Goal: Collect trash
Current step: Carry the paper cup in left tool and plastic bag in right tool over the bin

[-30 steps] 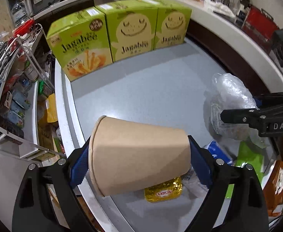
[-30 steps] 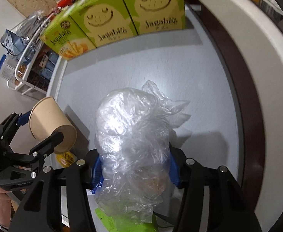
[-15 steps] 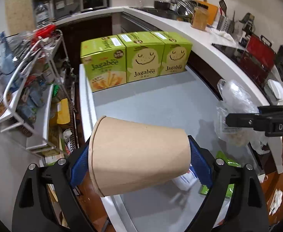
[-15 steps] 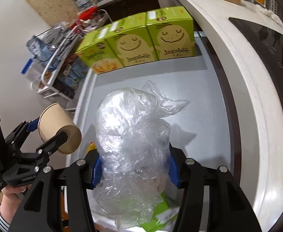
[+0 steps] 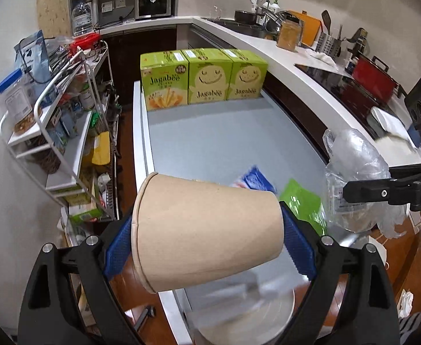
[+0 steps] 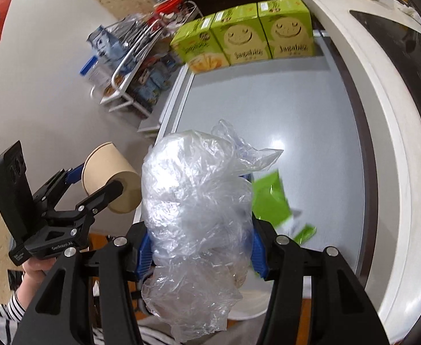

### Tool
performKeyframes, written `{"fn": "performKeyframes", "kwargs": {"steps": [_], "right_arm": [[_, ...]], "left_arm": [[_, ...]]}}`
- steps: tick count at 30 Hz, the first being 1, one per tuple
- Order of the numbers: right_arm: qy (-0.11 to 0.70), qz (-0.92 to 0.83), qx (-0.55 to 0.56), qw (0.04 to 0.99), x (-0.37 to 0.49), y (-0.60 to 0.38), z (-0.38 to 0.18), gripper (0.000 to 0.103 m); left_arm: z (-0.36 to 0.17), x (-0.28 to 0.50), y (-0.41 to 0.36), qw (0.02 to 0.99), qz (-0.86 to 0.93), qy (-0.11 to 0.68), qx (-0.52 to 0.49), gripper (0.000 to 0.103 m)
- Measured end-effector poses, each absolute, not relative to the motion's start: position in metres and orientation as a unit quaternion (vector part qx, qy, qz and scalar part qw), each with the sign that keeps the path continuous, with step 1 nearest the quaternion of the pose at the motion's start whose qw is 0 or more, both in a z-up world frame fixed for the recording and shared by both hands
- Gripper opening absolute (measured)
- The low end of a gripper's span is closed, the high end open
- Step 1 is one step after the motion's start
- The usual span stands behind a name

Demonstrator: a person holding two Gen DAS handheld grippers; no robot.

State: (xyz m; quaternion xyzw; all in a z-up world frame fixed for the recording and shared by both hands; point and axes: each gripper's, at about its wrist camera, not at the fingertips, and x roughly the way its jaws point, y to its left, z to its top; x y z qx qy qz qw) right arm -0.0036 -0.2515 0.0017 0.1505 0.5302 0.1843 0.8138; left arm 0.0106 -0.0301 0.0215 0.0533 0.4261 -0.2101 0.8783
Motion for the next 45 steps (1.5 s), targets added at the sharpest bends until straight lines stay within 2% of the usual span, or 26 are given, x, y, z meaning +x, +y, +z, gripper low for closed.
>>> {"fn": "performKeyframes", "kwargs": {"steps": [10,19,33,45], "right_arm": [[0.555,0.21,0.15,0.791,-0.06,-0.249,-0.012,0.053],[0.605,0.208,0.125,0.758,-0.096,-0.244,-0.048,0.053],[0.655,0.191,0.091,0.726,-0.111,-0.234,-0.099,0.053],[0.677,0.179,0.071,0.711,-0.104,-0.222,-0.135,0.053]], "left_arm": [[0.004,-0.045,-0.022,0.861,-0.216,0.458,0.048,0.091],[-0.025,-0.079,-0.021,0.837,-0.216,0.5,0.051,0.091],[-0.077,-0.101,-0.026,0.8,-0.214,0.556,0.07,0.091],[-0.1,-0.097,-0.042,0.79,-0.217,0.567,0.084,0.091]]}}
